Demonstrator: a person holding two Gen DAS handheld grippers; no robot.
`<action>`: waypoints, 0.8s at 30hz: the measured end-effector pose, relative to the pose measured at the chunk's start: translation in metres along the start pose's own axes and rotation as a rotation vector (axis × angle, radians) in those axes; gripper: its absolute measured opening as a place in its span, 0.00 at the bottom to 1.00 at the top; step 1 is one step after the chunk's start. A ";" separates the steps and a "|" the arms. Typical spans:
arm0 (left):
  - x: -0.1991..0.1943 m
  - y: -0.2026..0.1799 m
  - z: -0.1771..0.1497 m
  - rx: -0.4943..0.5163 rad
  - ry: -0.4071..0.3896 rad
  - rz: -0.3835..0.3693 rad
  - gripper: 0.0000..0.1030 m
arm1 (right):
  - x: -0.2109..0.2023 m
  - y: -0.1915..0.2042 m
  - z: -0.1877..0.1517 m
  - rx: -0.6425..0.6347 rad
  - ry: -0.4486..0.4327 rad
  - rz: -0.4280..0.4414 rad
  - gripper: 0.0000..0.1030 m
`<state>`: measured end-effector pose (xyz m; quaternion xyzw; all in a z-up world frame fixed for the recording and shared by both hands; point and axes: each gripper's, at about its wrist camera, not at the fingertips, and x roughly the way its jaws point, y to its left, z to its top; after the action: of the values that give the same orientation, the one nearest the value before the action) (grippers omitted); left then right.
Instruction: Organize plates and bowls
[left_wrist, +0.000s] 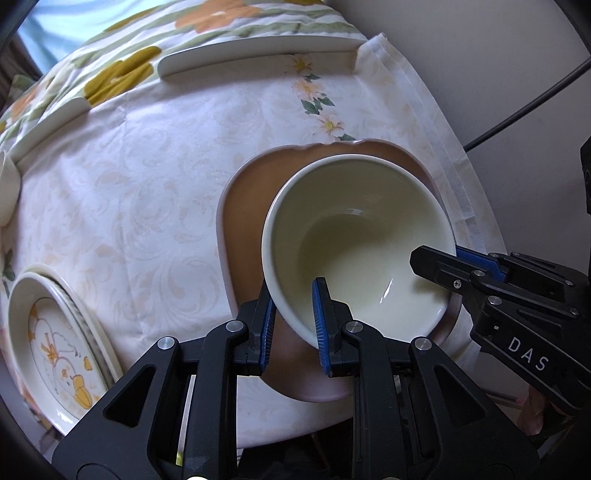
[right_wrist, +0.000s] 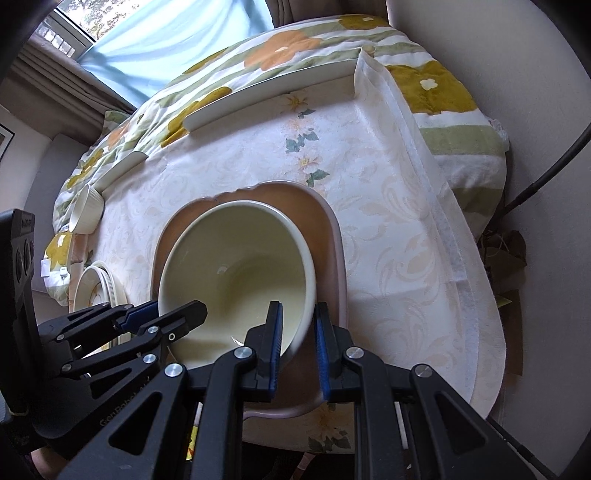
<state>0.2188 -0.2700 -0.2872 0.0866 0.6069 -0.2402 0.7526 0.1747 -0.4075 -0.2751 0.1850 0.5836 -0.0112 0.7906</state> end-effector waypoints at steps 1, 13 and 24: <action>0.000 -0.001 0.000 0.004 0.001 0.003 0.16 | 0.000 0.000 0.000 0.001 0.001 -0.002 0.15; -0.004 -0.010 0.002 0.022 -0.023 0.008 0.49 | -0.003 0.000 -0.003 -0.001 -0.012 -0.008 0.15; -0.014 -0.016 -0.003 0.021 -0.047 0.022 0.56 | -0.019 -0.010 -0.005 0.017 -0.052 0.031 0.15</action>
<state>0.2067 -0.2789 -0.2724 0.0952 0.5855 -0.2403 0.7684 0.1616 -0.4191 -0.2614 0.2002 0.5598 -0.0086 0.8040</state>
